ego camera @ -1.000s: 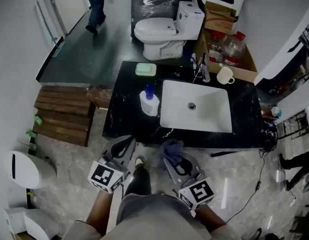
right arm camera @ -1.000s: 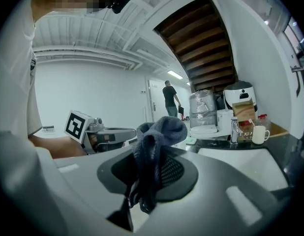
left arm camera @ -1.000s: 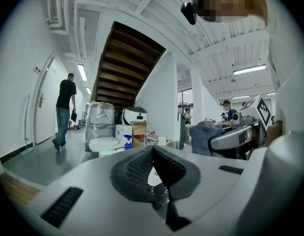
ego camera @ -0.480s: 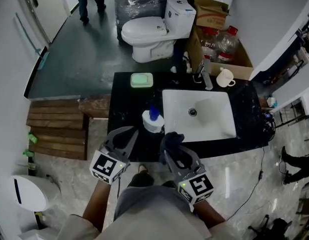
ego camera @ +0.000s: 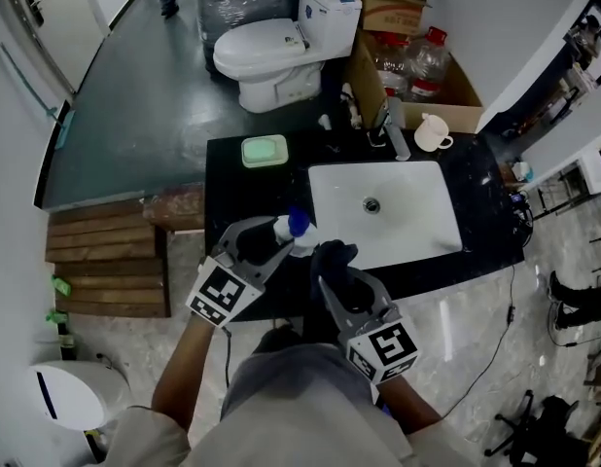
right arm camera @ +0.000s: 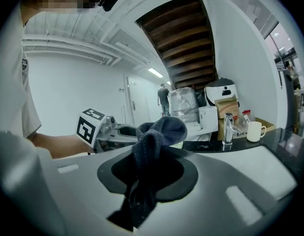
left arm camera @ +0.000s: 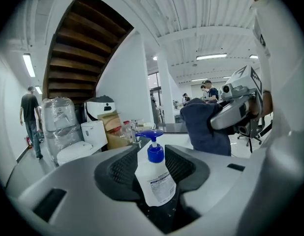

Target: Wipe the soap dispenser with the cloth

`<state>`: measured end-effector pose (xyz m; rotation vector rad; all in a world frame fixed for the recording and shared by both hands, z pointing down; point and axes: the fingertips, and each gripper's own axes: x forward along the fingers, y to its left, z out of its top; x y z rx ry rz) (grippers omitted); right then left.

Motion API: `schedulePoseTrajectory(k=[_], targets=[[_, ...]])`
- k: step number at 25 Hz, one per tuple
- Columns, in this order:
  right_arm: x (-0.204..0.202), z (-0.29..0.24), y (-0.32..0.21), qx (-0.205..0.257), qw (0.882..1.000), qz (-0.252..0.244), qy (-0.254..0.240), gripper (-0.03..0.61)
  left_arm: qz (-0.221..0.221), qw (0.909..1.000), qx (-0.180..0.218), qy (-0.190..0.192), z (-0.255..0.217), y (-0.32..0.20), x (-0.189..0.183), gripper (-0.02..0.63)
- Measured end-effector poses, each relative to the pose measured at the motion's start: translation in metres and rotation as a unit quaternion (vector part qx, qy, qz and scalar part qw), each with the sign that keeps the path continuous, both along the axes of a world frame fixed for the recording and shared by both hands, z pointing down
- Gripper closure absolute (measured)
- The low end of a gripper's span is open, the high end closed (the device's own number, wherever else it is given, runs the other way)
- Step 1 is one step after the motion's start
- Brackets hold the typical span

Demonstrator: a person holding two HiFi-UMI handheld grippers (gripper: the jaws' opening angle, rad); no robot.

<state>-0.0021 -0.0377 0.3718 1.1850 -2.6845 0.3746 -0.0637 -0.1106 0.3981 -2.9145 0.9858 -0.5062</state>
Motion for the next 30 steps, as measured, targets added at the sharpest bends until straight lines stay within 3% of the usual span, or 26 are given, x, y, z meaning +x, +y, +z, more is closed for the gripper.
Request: schedulePoseTrajectory(k=[8, 17, 22, 30], targets=[[0.000, 0.007, -0.020, -0.008, 1.000, 0.001, -0.004, 0.505, 0.043, 0.9988, -0.022, 0.000, 0.011, -0.015, 0.021, 0.445], [0.005, 0.011, -0.031, -0.015, 1.000, 0.008, -0.002, 0.506, 0.068, 0.9976, -0.006, -0.003, 0.010, -0.023, 0.035, 0.458], [0.008, 0.016, -0.038, -0.020, 1.000, 0.009, 0.000, 0.505, 0.039, 0.9989, -0.014, 0.020, 0.008, -0.030, 0.032, 0.483], [0.001, 0.027, -0.049, -0.025, 1.000, -0.005, 0.010, 0.506, -0.048, 0.9967, -0.039, 0.053, 0.005, -0.042, 0.014, 0.485]])
